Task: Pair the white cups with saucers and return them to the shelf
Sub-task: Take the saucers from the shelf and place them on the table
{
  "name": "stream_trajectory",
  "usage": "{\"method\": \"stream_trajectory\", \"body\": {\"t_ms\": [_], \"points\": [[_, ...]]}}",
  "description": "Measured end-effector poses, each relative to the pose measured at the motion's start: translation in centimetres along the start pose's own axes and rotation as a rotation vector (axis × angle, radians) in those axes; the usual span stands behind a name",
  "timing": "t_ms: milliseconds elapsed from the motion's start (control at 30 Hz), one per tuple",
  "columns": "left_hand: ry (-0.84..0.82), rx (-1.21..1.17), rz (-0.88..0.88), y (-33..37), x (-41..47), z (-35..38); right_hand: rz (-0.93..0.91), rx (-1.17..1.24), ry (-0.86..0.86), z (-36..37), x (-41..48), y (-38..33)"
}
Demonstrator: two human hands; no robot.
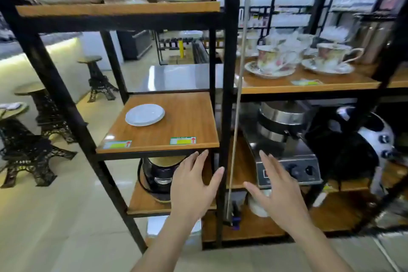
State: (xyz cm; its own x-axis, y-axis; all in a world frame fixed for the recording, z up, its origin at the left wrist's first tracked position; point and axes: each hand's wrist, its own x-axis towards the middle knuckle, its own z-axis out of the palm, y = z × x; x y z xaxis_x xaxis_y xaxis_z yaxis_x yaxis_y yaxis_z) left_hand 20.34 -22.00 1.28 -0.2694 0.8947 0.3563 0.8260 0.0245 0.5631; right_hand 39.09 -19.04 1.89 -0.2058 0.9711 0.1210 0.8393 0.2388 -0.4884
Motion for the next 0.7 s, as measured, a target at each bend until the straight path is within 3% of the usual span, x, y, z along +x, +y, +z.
{"method": "stream_trajectory", "body": {"t_ms": [300,567,700], "points": [[0.180,0.019,-0.280,-11.1,10.4,-3.4,-0.228,0.199,-0.238,9.0,14.8,-11.6],[0.213,-0.078,-0.524,-18.6,17.2,-5.6,-0.155,0.341,-0.334,13.6,25.7,-16.9],[0.193,-0.267,-0.595,-21.8,20.8,-5.5,-0.059,0.312,-0.353,15.8,29.8,-18.9]]}}
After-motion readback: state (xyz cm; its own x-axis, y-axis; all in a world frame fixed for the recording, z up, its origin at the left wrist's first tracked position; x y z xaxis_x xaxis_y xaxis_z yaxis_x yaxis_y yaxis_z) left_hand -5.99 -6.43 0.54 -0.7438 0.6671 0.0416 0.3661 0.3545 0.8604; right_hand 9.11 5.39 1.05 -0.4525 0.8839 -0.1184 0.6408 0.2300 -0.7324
